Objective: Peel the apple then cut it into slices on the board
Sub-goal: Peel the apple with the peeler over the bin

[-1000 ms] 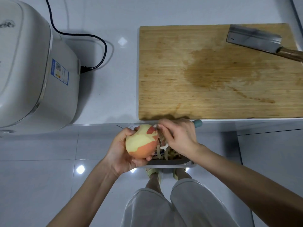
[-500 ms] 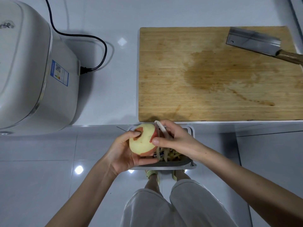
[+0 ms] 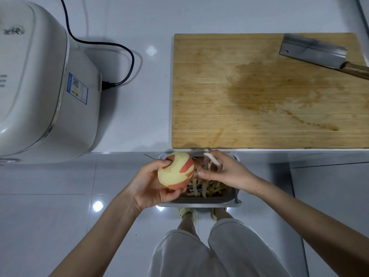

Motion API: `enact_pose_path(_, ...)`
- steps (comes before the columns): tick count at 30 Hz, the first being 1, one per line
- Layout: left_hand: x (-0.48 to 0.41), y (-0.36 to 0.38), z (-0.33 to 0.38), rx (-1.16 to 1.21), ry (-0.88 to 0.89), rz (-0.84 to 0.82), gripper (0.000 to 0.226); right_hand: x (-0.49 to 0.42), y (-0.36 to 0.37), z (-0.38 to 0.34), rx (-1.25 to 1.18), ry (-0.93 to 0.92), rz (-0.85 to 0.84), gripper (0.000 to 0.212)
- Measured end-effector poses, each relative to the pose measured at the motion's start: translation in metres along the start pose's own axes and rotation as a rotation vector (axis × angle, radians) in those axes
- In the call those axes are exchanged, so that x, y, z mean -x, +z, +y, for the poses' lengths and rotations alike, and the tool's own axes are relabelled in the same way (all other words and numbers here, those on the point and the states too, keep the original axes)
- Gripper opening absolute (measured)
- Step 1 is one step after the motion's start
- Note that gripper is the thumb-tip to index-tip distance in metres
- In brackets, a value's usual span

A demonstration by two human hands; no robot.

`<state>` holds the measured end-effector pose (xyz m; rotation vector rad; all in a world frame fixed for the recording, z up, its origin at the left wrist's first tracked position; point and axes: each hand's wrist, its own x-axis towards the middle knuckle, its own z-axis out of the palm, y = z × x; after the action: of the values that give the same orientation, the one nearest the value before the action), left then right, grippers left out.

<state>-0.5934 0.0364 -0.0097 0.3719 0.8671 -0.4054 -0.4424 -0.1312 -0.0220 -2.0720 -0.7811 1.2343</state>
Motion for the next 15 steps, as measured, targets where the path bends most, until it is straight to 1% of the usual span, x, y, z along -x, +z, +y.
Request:
enact_pose_path(1,0.000,0.001,0.000,0.006,0.017,0.028,0.068,0.003,-0.001,-0.007,0.043,-0.031,0.031,0.056)
enact_pose_path(2,-0.001,0.002,-0.001,0.010,0.036,0.060,0.065,0.005,0.000,-0.015,0.112,-0.104,0.097,0.056)
enact_pose_path(3,-0.002,0.004,-0.001,0.016,0.049,0.095,0.060,0.007,0.003,-0.024,0.207,-0.221,0.204,0.053)
enact_pose_path(5,-0.005,0.008,-0.003,0.027,0.062,0.145,0.051,0.004,0.010,-0.032,0.398,-0.475,0.437,0.039)
enact_pose_path(7,-0.007,0.013,-0.006,0.020,0.076,0.150,0.044,-0.002,0.018,-0.035,0.530,-0.598,0.576,0.031)
enact_pose_path(11,-0.007,0.020,-0.011,-0.024,0.130,0.208,0.023,-0.009,0.025,-0.039,0.689,-0.657,0.671,0.027)
enact_pose_path(13,-0.007,0.022,-0.013,-0.033,0.147,0.237,0.015,-0.009,0.026,-0.041,0.714,-0.659,0.700,0.026)
enact_pose_path(15,-0.008,0.022,-0.015,-0.034,0.152,0.256,0.013,-0.009,0.027,-0.042,0.712,-0.654,0.704,0.027)
